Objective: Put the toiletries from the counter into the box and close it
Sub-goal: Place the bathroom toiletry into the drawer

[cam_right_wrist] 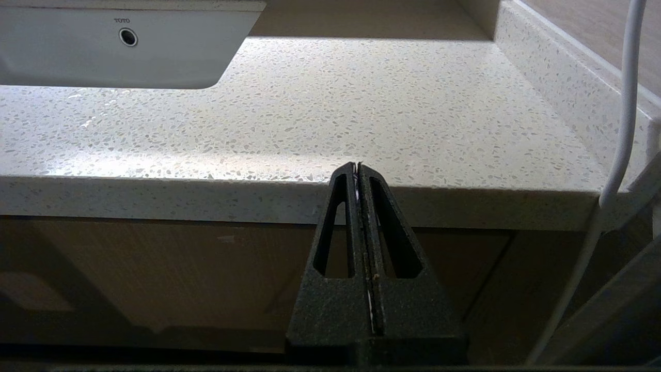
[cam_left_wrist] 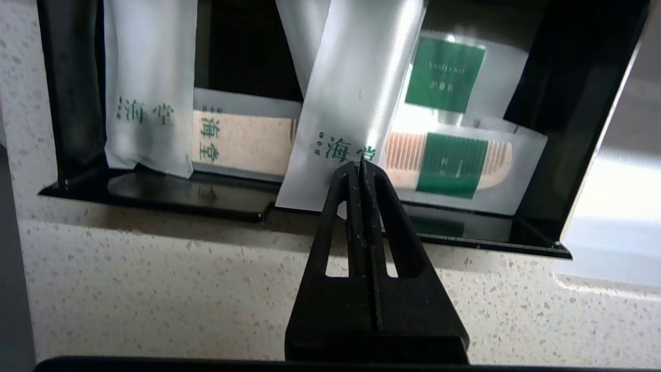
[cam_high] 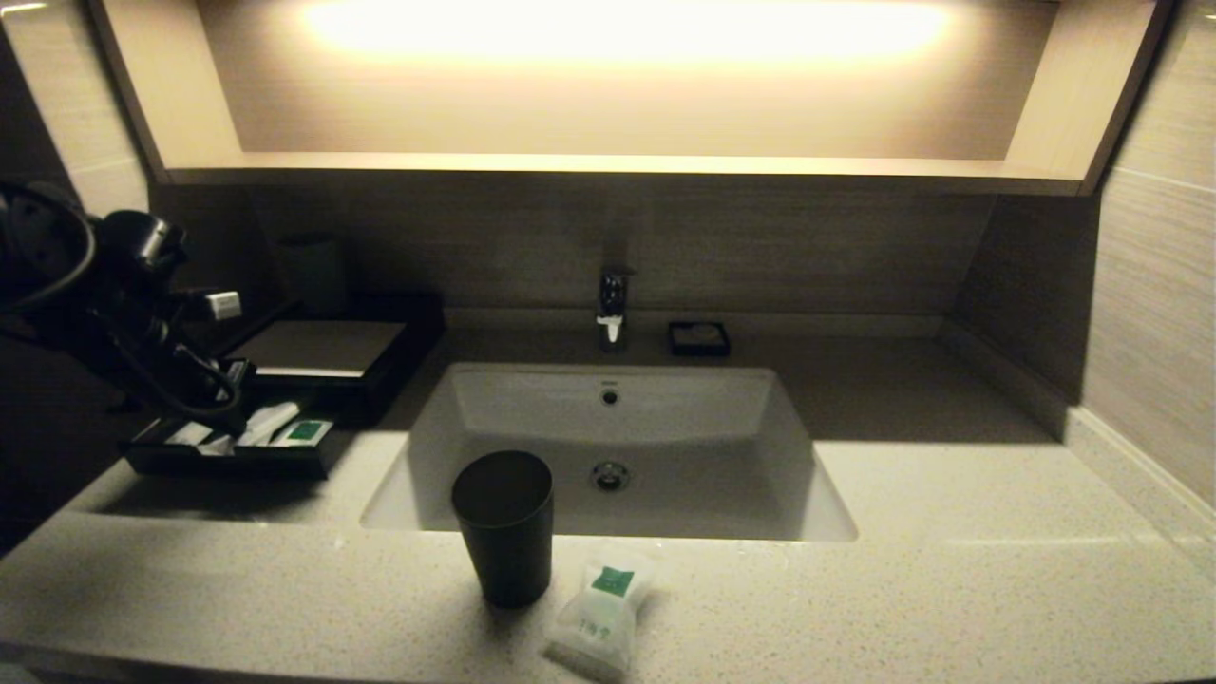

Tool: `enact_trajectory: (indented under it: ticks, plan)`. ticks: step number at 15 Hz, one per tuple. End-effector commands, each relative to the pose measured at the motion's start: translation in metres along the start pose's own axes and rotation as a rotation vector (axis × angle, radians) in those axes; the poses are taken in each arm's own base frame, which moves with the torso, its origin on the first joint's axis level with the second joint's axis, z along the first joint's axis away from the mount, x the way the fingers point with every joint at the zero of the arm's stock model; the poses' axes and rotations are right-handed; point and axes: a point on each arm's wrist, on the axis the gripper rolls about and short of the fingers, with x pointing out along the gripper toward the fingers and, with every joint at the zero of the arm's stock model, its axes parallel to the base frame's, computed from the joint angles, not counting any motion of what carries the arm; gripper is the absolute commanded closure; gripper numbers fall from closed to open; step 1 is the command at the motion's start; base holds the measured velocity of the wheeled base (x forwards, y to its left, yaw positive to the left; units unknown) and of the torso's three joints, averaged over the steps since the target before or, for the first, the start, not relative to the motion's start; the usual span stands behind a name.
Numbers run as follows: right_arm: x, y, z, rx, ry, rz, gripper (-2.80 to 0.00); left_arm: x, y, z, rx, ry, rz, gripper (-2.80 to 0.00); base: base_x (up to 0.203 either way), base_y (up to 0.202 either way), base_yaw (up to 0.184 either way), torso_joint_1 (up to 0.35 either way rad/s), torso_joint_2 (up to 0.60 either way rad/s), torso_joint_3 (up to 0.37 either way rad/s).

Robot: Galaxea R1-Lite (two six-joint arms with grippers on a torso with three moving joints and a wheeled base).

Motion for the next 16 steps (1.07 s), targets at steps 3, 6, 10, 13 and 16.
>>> enact_trajectory:
  ticks: [3,6,10,13,16]
  plan:
    - [0.000,0.000,0.000,0.000,0.002,0.001,0.00,-0.001,0.001,0.008,0.002,-0.023,0.002,0.00,0.000,0.000,0.000,0.000,0.00,0.000]
    - [0.000,0.000,0.000,0.000,0.002,0.001,0.00,-0.012,0.000,0.010,0.004,-0.057,0.005,0.00,0.000,0.000,0.000,0.000,0.00,0.000]
    - [0.000,0.000,0.000,0.000,0.001,0.001,0.00,-0.043,-0.005,0.001,0.010,-0.073,0.006,0.00,0.000,0.000,0.000,0.000,0.00,0.000]
    - [0.000,0.000,0.000,0.000,0.002,0.001,0.00,-0.048,-0.006,-0.006,0.007,-0.035,0.001,0.00,0.000,0.000,0.000,0.000,0.00,0.000]
    - [0.000,0.000,0.000,0.000,0.002,0.001,0.00,-0.077,-0.012,-0.014,0.017,-0.108,-0.088,0.00,0.000,0.000,0.000,0.000,0.00,0.000]
